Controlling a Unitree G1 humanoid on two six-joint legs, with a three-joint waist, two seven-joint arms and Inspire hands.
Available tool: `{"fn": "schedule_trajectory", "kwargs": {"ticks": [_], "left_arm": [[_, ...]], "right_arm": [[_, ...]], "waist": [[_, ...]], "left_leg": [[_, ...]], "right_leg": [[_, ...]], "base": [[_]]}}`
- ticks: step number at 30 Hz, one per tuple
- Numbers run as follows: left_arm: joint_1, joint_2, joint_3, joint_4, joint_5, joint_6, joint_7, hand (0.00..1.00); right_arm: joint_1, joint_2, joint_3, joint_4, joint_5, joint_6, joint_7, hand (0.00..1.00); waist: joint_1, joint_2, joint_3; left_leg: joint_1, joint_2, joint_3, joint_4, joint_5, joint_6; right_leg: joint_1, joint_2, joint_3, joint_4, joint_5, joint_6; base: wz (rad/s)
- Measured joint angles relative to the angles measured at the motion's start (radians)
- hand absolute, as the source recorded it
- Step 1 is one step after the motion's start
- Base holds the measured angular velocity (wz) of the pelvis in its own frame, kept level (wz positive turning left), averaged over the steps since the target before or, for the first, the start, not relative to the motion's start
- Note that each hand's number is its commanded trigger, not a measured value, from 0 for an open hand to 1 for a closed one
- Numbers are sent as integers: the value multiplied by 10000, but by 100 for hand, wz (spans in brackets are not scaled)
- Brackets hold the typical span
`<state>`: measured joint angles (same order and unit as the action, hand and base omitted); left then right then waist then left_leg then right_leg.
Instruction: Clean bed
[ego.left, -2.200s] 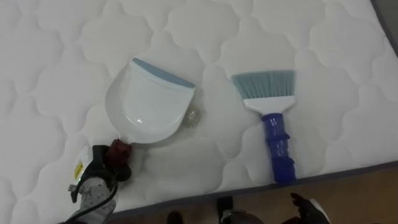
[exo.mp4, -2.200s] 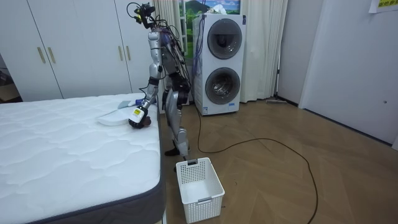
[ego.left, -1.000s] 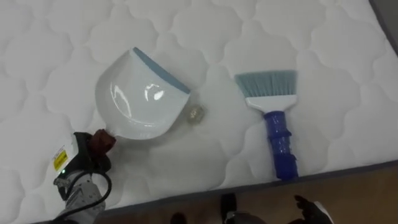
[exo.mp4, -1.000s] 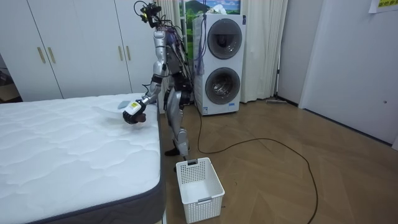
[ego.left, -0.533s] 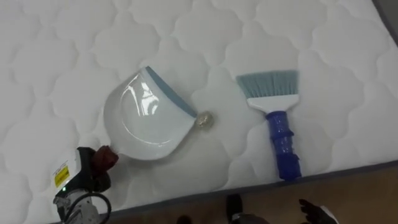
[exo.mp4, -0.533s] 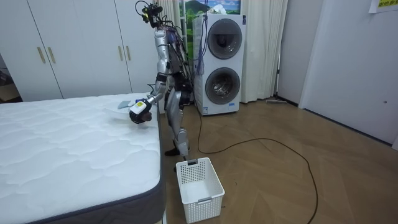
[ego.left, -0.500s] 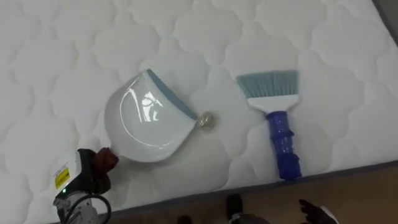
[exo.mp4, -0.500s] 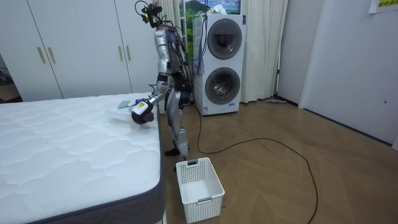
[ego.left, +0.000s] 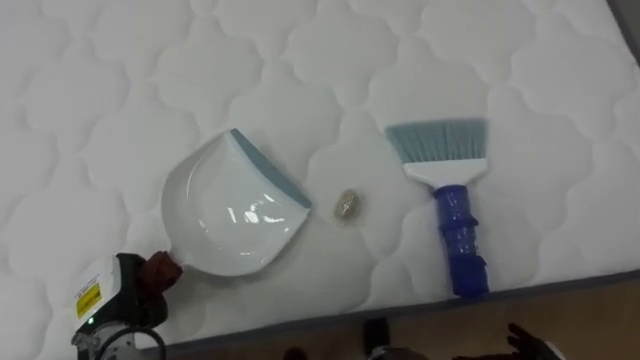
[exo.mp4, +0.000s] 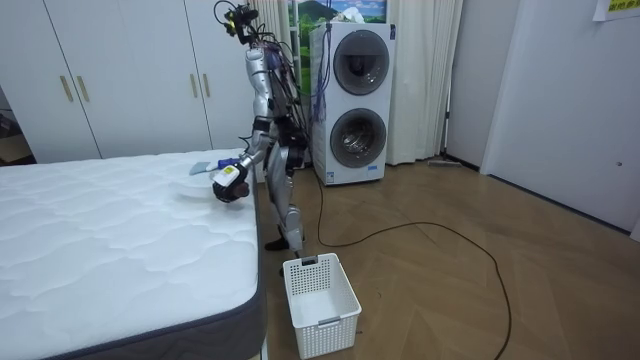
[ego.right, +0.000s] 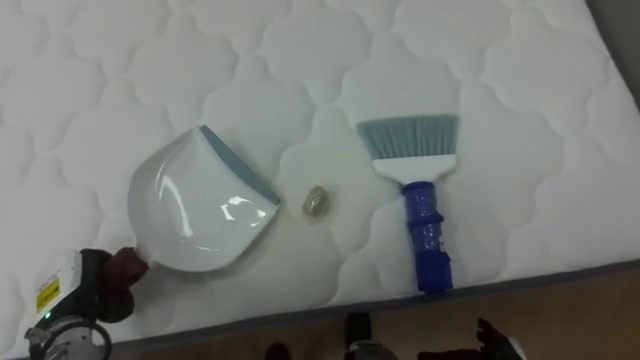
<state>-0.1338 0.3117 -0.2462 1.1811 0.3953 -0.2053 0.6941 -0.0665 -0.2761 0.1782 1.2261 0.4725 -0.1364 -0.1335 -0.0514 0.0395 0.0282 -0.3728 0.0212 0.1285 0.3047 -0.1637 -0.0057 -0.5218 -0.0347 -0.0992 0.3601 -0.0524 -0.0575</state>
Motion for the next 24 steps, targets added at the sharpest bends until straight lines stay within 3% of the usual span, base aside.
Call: {"fn": "schedule_trajectory", "kwargs": {"ticks": [7, 16, 19, 24], "left_arm": [[302, 238, 8, -64, 51, -72, 47, 100], [427, 280, 8, -80, 84, -171, 236, 100], [480, 290, 7, -73, 91, -208, 234, 100], [563, 325, 13, -259, 140, -209, 231, 100]], "right_arm": [[-294, -5, -1447, -329, 828, -87, -1361, 0], [-403, -8, -2025, -1615, 1017, -625, -3061, 0], [-546, -20, -2361, -1984, 996, -909, -3877, 0], [-323, -43, -2455, -3123, 684, -1038, -5027, 0]], "waist": [[-23, -58, -36], [-8, -65, -54], [33, -132, -94], [23, -166, -114]], "left_leg": [[-39, -8, 99, 58, -47, 35], [-172, 6, 83, 334, -147, 69], [-195, -58, 112, 363, -156, 89], [-255, -167, 144, 476, -186, 138]], "right_leg": [[-25, 11, 146, 57, -25, 55], [-65, 15, 155, 93, 0, 83], [-202, -64, 162, 274, -38, 105], [-386, -177, 243, 631, -210, 163]], "base": [[-4], [0], [0], [1]]}}
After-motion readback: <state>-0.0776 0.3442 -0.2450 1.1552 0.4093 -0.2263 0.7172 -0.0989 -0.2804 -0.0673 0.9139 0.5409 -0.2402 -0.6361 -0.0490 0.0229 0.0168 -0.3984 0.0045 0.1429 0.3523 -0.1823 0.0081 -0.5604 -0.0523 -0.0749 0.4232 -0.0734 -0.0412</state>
